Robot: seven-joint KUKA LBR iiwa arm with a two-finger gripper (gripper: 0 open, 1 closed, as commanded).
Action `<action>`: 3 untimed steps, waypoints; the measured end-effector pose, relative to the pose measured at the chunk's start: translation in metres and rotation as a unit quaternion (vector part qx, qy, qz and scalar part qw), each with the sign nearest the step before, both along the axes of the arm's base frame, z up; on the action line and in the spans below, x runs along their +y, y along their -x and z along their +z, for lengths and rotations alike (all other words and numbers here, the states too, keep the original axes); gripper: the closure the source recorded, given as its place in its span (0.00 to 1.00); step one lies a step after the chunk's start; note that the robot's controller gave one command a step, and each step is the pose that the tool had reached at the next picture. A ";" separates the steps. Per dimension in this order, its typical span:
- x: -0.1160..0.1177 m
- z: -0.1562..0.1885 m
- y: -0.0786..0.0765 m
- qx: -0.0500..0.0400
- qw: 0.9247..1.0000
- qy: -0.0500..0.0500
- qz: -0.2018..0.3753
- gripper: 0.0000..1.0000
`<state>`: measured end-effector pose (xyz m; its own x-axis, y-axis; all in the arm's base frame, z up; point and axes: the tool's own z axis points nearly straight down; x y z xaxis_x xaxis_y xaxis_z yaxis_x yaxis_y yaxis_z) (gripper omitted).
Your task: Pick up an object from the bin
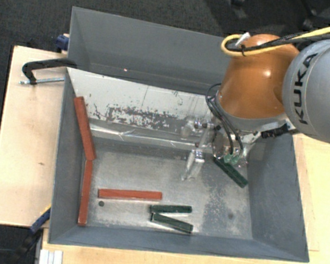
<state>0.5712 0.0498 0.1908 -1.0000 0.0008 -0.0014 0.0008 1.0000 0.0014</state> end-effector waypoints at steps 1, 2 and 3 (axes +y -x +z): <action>0.038 -0.124 0.026 0.005 0.998 0.000 0.061 0.00; 0.037 -0.118 0.022 -0.002 0.998 0.000 0.059 1.00; 0.037 -0.119 0.023 -0.001 0.998 0.000 0.059 0.00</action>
Offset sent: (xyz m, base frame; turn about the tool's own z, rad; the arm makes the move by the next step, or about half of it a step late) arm -0.0241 0.0359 -0.1208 -0.1191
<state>0.5486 0.0866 0.0716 -0.9931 -0.1172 -0.0029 -0.1172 0.9931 0.0016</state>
